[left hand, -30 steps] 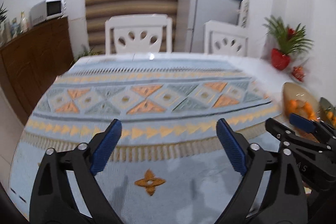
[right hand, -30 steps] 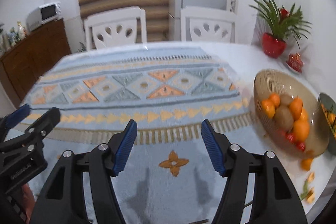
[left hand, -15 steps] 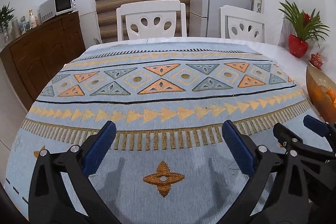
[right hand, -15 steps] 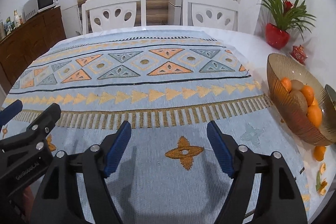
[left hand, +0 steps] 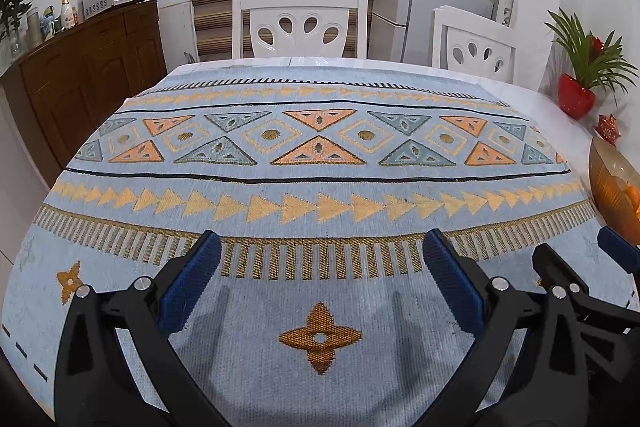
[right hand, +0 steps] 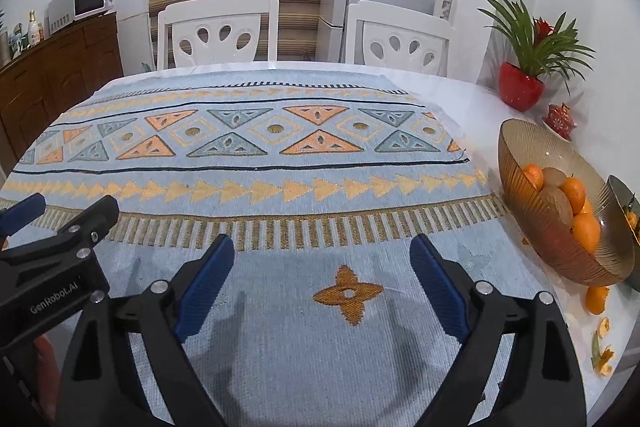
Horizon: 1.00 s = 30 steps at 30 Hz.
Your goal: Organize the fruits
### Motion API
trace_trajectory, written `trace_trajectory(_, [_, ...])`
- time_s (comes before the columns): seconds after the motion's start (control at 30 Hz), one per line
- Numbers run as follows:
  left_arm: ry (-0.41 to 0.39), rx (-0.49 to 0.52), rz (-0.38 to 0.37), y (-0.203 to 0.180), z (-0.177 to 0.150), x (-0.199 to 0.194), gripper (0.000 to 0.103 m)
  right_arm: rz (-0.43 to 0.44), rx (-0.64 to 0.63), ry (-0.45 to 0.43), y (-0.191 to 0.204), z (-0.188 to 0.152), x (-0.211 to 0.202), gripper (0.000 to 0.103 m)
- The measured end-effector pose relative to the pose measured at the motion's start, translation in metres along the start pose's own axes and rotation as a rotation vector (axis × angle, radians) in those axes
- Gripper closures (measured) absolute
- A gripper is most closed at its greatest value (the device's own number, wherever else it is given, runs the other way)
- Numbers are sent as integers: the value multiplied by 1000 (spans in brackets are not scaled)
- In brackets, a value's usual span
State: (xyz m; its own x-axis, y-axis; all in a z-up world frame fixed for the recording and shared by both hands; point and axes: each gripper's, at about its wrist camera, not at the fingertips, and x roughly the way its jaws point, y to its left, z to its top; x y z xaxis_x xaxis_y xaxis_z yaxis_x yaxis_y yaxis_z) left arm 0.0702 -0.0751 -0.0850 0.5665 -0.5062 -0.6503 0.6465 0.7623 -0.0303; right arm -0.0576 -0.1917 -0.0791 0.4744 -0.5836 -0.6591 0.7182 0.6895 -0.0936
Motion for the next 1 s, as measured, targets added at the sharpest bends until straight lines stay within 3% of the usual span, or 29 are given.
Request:
trace_trajectory(0.27, [14,-1,-3,1,1,2,3,-15,21,16,-4,0,3,7])
trace_trajectory(1.0, [53,3,11,-2,0,7,3,-7,30,49,-6,1,10,5])
